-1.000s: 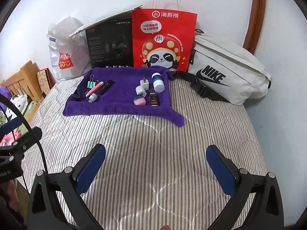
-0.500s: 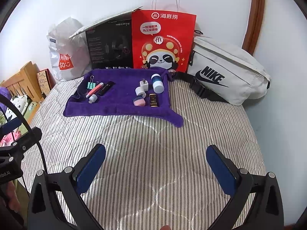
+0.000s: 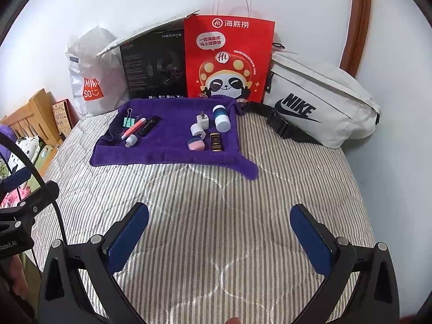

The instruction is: Organize rigid objects

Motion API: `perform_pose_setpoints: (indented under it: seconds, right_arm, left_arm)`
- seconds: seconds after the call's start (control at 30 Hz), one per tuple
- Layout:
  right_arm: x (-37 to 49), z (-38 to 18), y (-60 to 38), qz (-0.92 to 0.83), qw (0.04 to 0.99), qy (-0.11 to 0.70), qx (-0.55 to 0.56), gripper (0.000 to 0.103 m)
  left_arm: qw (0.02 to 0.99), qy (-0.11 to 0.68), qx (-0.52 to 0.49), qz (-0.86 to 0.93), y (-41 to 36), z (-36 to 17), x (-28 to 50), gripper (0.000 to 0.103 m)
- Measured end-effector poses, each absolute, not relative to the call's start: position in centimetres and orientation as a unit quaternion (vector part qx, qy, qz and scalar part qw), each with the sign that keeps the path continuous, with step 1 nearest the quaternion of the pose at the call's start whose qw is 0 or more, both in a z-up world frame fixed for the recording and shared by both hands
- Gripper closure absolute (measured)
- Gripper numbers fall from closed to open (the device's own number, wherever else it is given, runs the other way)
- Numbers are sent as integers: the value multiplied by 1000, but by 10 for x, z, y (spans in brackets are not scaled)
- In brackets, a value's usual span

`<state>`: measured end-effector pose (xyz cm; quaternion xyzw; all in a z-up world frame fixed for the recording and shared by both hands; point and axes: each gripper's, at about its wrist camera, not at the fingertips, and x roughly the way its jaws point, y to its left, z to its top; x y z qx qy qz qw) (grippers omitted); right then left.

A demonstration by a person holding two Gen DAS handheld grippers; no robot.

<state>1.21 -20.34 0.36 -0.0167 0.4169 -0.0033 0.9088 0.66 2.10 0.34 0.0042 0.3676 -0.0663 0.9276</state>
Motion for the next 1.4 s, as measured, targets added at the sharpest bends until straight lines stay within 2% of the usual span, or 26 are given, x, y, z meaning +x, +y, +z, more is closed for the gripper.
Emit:
perform_pose_setpoints:
  seconds: [1.4]
  right_arm:
    - [13, 2, -204, -13, 907, 419, -23, 0]
  left_arm:
    - [928, 366, 15, -63, 18, 2, 6, 0]
